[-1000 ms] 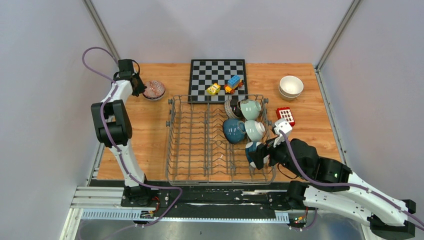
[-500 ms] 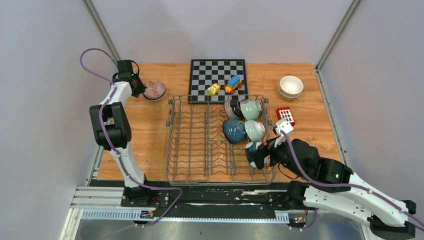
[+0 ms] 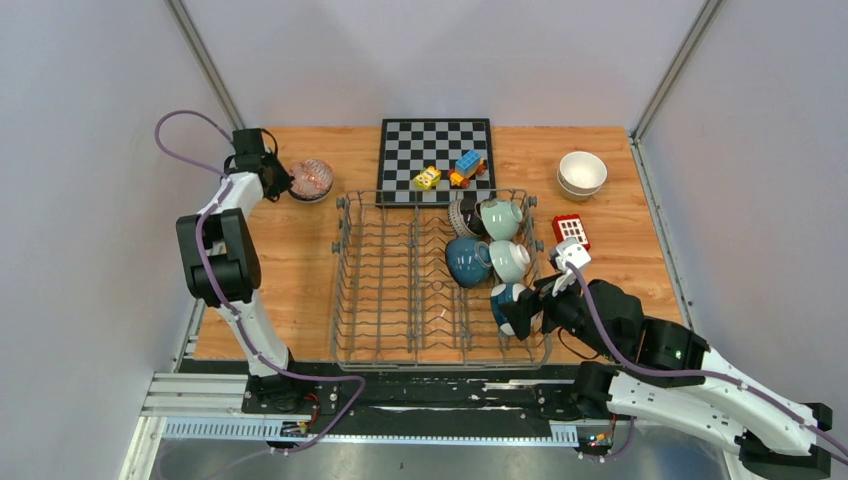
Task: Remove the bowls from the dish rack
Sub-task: Adjust the bowl in the bowl.
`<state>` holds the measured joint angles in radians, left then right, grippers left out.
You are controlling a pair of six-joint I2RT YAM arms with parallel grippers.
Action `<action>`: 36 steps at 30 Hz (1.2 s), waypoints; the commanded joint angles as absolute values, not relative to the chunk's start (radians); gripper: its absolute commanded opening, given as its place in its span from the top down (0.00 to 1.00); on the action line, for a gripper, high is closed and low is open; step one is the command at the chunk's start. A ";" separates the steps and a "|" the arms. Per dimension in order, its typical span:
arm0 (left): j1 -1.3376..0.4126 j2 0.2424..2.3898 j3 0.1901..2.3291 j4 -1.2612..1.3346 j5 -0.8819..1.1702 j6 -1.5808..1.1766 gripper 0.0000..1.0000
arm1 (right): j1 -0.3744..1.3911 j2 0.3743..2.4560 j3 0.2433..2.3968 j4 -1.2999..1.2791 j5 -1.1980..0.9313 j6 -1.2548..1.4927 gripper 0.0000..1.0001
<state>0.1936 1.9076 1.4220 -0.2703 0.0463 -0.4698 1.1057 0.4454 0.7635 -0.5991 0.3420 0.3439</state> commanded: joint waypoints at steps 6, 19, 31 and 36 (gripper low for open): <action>0.213 1.872 1.382 -0.158 0.067 -0.544 1.00 | 1.096 0.434 0.759 -0.611 0.346 0.356 0.06; 0.213 1.893 1.386 -0.138 0.046 -0.532 1.00 | 1.097 0.440 0.756 -0.611 0.351 0.354 0.06; 0.213 1.918 1.372 -0.128 0.042 -0.519 1.00 | 1.097 0.463 0.762 -0.609 0.354 0.351 0.06; 0.213 1.929 1.376 -0.131 0.043 -0.514 1.00 | 1.096 0.474 0.764 -0.603 0.354 0.350 0.06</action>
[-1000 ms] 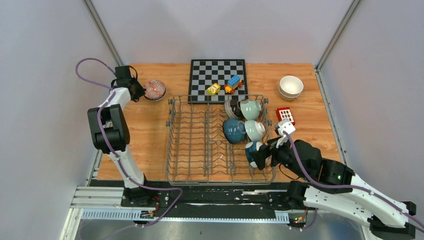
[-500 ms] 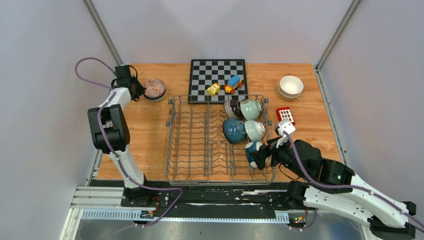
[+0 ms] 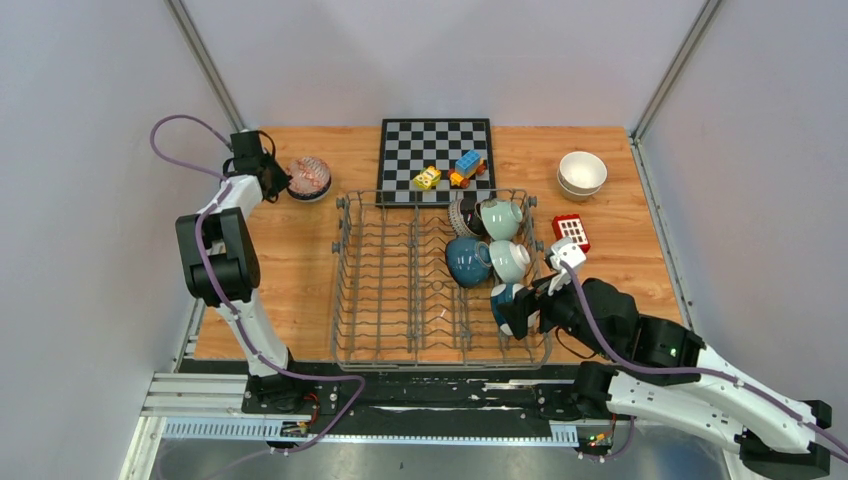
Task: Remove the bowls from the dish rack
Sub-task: Adjust the bowl in the bowl.
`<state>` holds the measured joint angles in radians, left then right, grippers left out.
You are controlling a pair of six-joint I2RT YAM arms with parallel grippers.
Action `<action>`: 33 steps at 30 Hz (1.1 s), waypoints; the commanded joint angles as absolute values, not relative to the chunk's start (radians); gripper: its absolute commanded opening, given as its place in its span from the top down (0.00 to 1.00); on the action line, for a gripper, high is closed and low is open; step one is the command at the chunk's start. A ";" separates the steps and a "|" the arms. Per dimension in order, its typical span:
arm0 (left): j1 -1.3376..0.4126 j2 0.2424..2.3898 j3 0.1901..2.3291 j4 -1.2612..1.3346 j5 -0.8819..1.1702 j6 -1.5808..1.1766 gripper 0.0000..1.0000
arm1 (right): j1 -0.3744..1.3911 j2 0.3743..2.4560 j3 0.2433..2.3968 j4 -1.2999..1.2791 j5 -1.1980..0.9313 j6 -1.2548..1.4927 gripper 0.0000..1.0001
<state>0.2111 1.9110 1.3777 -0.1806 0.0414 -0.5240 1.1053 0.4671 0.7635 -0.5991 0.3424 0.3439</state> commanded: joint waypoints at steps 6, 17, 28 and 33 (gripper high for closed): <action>0.214 1.940 1.365 -0.128 0.048 -0.513 1.00 | 1.096 0.480 0.762 -0.600 0.354 0.348 0.06; 0.212 1.952 1.371 -0.134 0.051 -0.510 0.98 | 1.096 0.485 0.761 -0.597 0.356 0.347 0.05; 0.214 1.938 1.385 -0.175 0.046 -0.487 0.61 | 1.097 0.486 0.764 -0.595 0.352 0.350 0.05; 0.214 1.891 1.387 -0.181 0.062 -0.491 0.48 | 1.097 0.491 0.764 -0.585 0.343 0.352 0.05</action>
